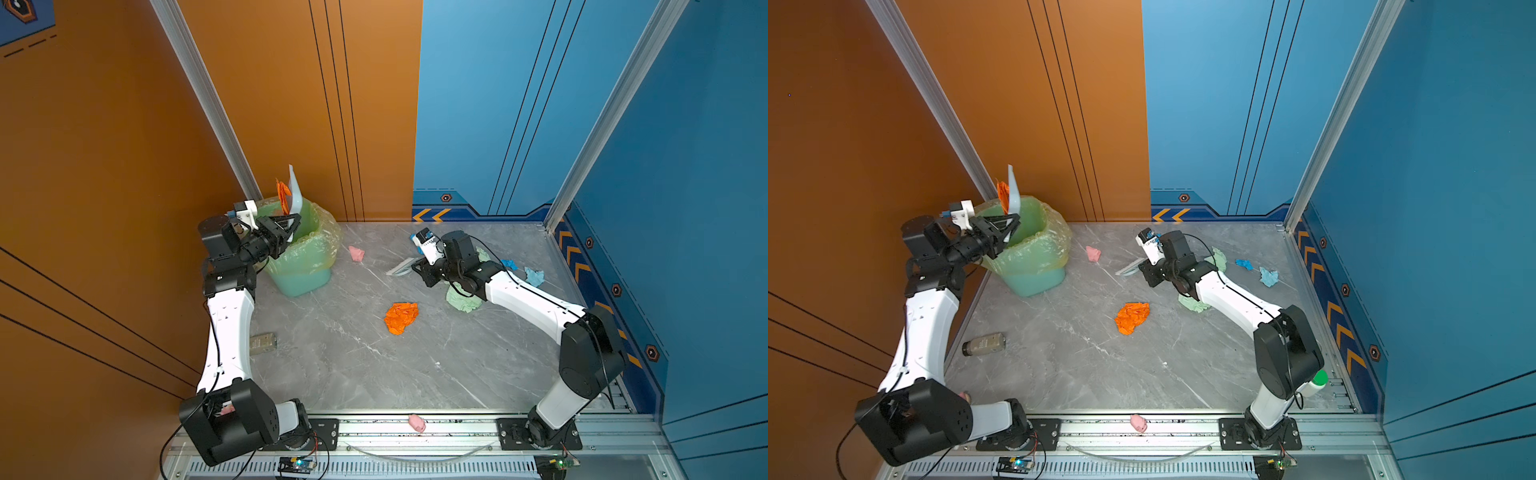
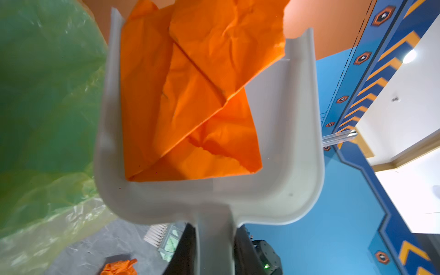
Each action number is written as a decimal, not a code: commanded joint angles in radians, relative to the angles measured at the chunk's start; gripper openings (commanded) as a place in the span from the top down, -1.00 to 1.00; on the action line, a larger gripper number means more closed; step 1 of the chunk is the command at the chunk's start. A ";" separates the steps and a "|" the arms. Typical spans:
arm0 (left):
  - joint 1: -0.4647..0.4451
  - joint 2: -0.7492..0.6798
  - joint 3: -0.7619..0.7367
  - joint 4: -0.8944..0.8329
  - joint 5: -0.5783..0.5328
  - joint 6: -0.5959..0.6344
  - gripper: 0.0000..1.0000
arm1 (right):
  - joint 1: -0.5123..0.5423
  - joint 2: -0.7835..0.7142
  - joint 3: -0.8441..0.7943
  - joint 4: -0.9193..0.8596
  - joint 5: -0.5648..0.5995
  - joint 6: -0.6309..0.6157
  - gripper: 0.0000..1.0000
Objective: Sweep away the paper scraps from the table
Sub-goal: 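Raise the dustpan over the green bin with the left gripper and tip it, then lower the empty dustpan while the right gripper moves the brush toward pink scrap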
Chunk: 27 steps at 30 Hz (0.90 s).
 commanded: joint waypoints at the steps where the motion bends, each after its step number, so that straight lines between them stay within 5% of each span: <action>1: 0.014 0.004 -0.039 0.217 0.053 -0.175 1.00 | -0.005 -0.035 -0.006 0.009 0.003 0.004 1.00; 6: 0.019 0.019 -0.071 0.335 0.062 -0.289 1.00 | -0.005 -0.036 -0.012 0.009 0.005 0.002 1.00; 17: 0.030 0.014 -0.082 0.350 0.074 -0.313 1.00 | -0.008 -0.049 -0.031 0.010 0.014 -0.004 1.00; 24: 0.029 -0.008 -0.070 0.348 0.073 -0.264 1.00 | -0.006 -0.059 -0.021 -0.025 0.017 -0.017 1.00; 27: 0.019 -0.043 -0.040 0.230 0.048 -0.131 1.00 | -0.005 -0.059 0.002 -0.091 0.009 -0.035 1.00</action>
